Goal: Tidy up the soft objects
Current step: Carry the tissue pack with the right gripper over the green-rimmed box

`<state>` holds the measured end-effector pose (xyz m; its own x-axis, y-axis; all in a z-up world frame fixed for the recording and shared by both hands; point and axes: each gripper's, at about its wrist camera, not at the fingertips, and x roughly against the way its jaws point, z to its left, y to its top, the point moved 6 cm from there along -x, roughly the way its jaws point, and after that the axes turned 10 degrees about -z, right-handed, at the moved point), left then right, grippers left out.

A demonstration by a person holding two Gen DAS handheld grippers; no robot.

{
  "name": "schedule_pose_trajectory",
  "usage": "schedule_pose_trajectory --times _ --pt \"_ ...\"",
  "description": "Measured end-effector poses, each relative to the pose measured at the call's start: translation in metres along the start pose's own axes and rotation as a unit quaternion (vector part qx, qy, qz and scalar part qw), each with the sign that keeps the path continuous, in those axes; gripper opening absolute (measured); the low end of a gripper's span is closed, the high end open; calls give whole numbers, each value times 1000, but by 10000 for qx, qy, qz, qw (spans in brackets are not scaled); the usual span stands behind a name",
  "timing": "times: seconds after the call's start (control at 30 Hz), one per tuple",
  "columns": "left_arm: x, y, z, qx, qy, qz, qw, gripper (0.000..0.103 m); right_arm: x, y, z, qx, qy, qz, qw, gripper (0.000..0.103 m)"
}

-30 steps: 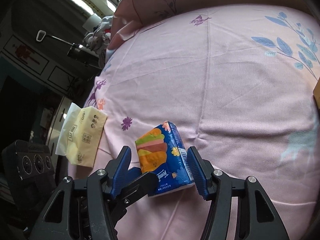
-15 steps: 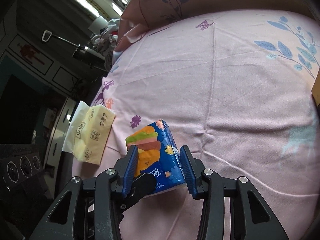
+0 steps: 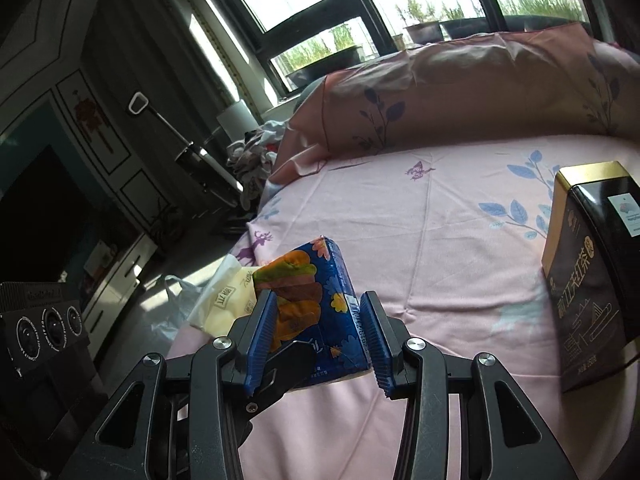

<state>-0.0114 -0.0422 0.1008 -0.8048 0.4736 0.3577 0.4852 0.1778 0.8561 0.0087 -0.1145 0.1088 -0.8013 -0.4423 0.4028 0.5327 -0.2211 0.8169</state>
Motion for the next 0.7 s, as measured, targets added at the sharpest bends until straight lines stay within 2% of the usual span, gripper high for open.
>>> schedule_pose_trajectory --times 0.17,0.37,0.6,0.7 --pt "13 11 -33 -274 -337 -193 9989 31 37 15 1 168 -172 -403 9989 46" --pt "18 22 -84 -716 -698 -312 9945 31 87 34 -17 126 -338 -895 9953 46" --pt "6 19 -154 -1141 -1281 -244 9849 32 146 49 -59 -186 -757 -1427 9867 46" --pt "-6 12 -180 -1173 -1486 -120 9818 32 167 50 -81 -402 -946 -1584 9820 46"
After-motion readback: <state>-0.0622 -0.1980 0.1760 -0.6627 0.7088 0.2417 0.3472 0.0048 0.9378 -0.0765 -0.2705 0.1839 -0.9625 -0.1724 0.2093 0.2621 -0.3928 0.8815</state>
